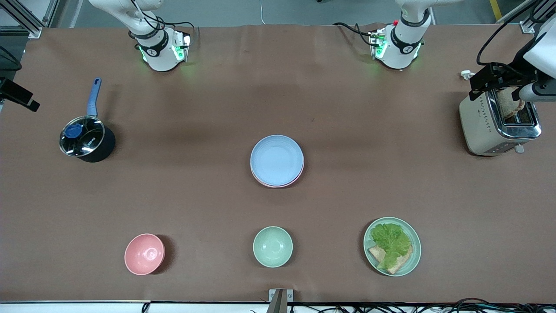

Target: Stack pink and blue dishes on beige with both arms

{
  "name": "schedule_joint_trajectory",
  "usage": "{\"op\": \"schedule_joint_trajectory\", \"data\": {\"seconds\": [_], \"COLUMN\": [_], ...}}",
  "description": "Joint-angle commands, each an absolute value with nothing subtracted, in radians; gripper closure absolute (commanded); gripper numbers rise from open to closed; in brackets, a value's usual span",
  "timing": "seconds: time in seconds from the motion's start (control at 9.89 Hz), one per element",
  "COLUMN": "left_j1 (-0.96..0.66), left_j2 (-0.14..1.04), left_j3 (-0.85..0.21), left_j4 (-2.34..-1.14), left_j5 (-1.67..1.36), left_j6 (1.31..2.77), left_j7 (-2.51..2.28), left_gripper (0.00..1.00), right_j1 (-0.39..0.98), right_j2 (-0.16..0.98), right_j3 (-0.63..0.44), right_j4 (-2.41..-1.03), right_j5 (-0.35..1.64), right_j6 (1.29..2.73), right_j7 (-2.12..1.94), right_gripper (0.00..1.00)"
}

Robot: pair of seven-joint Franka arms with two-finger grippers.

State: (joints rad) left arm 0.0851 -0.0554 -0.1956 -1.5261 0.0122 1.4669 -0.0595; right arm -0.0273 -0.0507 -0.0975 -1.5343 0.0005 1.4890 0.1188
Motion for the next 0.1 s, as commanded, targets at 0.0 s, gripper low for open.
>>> {"op": "schedule_joint_trajectory", "data": {"seconds": [0.0], "left_j1": [0.084], "left_j2": [-0.049], "left_j3": [-0.193], "left_j4": [-1.54], "left_j5": [0.012], "left_j6": [1.456], "left_j7": [-0.045], "left_gripper": [0.0], "right_j1": [-0.032], "right_j2": [-0.051], "right_j3": [-0.106], "right_j4": [-1.526], "right_j5": [0.025], "right_j6": [1.486], "right_j7": [0.109], "right_gripper": [0.0]}}
